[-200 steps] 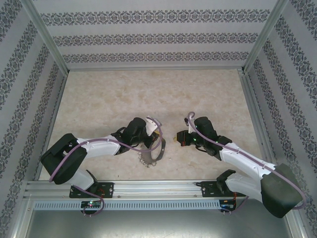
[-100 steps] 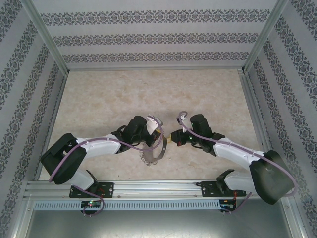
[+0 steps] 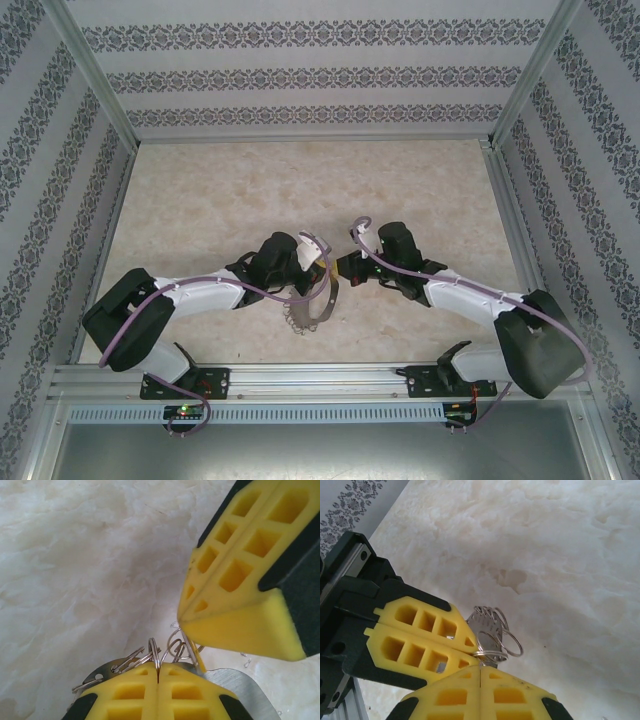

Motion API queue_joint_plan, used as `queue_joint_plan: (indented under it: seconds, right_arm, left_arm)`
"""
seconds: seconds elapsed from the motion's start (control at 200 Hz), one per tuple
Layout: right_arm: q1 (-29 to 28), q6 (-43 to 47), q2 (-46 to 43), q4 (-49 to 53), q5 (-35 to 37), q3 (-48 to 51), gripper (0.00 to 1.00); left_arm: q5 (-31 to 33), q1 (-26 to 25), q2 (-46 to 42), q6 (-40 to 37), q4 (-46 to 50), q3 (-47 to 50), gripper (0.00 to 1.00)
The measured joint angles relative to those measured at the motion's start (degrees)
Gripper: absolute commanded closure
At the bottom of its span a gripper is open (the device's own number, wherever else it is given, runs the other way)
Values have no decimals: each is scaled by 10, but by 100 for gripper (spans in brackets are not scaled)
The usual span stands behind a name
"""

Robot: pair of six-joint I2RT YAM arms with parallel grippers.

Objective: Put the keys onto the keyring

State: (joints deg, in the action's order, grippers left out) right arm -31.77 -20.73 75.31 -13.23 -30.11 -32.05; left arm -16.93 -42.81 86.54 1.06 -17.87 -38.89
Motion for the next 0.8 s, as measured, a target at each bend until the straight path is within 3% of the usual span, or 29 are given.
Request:
queue_joint_plan:
  seconds: [0.799]
  right_arm:
    - [-6,17,35,-9,37,-4,100]
  left_arm:
    - [1,0,0,4,12,0,100]
